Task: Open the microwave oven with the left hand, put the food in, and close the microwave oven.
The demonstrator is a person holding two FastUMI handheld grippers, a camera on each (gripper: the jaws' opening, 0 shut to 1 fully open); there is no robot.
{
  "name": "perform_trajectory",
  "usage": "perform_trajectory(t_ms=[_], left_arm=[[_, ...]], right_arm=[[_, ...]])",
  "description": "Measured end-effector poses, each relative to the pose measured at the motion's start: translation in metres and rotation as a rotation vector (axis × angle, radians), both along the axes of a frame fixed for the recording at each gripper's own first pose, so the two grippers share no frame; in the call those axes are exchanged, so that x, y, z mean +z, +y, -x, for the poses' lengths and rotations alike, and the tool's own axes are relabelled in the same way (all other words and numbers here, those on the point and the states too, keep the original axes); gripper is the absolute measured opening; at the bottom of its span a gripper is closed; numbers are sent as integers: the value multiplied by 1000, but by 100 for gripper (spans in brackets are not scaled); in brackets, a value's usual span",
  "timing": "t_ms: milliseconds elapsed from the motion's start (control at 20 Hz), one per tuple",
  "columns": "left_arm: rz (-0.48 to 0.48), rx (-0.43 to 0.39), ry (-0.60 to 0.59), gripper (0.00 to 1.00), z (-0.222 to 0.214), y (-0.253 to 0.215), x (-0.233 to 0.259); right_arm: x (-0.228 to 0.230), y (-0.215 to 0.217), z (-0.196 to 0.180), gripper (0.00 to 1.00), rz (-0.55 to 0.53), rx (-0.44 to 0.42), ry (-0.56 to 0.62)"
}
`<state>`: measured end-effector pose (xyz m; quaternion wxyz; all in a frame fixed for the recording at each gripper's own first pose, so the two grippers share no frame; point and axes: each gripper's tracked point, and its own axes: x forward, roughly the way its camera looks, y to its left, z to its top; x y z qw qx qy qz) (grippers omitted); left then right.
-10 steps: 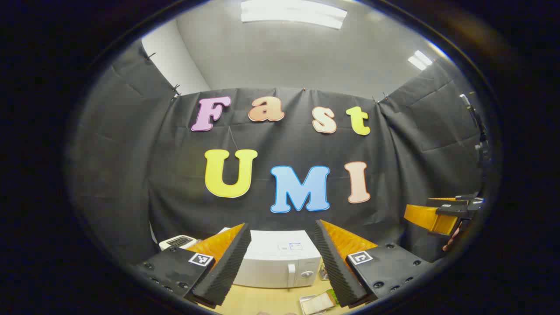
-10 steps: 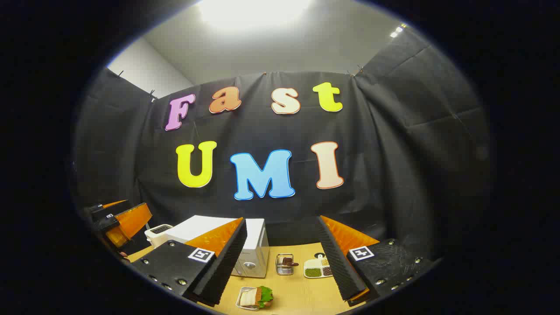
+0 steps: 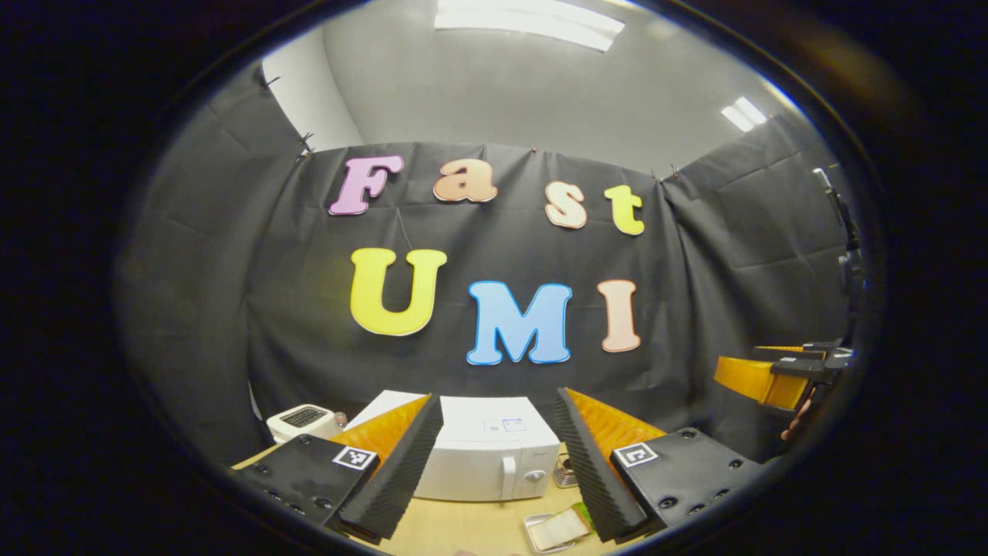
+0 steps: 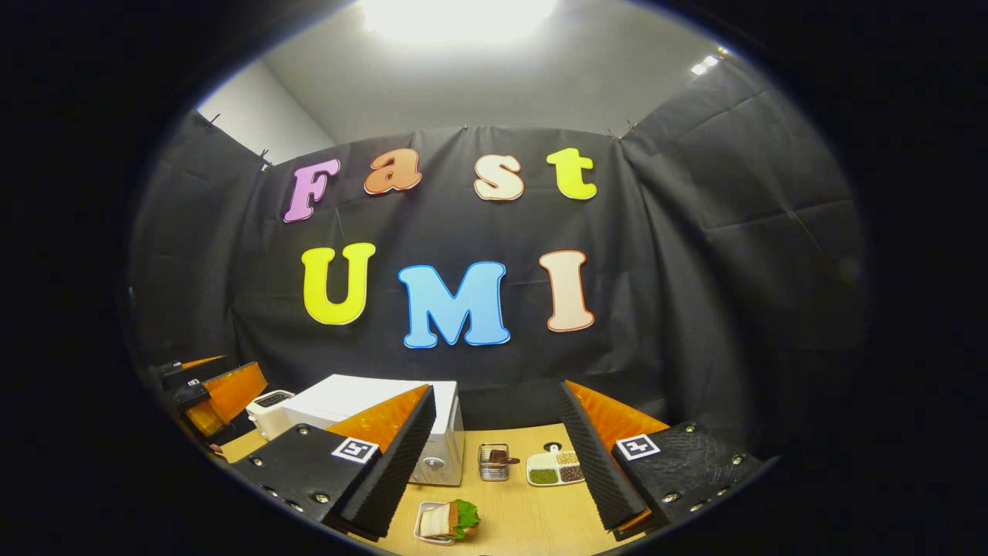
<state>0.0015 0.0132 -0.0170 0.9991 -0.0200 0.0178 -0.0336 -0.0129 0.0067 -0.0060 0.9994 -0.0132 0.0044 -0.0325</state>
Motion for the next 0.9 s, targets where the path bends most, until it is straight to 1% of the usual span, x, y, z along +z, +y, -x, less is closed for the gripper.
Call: perform_trajectory(t_ms=[150, 300, 500, 600, 700, 750, 900], left_arm=[[3, -1, 9, 96, -5, 0, -6], [7, 11, 4, 95, -11, -3, -9], [-12, 16, 6, 96, -24, -9, -15], [-15, 10, 28, 95, -35, -16, -31], [-12, -1, 63, 96, -45, -23, -56], [-13, 0, 85, 94, -50, -25, -69], [-27, -8, 138, 96, -69, -35, -108]], right_arm=[[-1, 3, -1, 96, -11, 9, -3], [-5, 3, -8, 96, -8, 24, -1], [-11, 1, -24, 96, -24, 39, 1], [-16, -2, -33, 96, -30, 42, 12], [-21, -6, -40, 96, -24, 48, 24], [-25, -10, -45, 96, -19, 47, 30], [-40, -19, -57, 96, -15, 47, 62]])
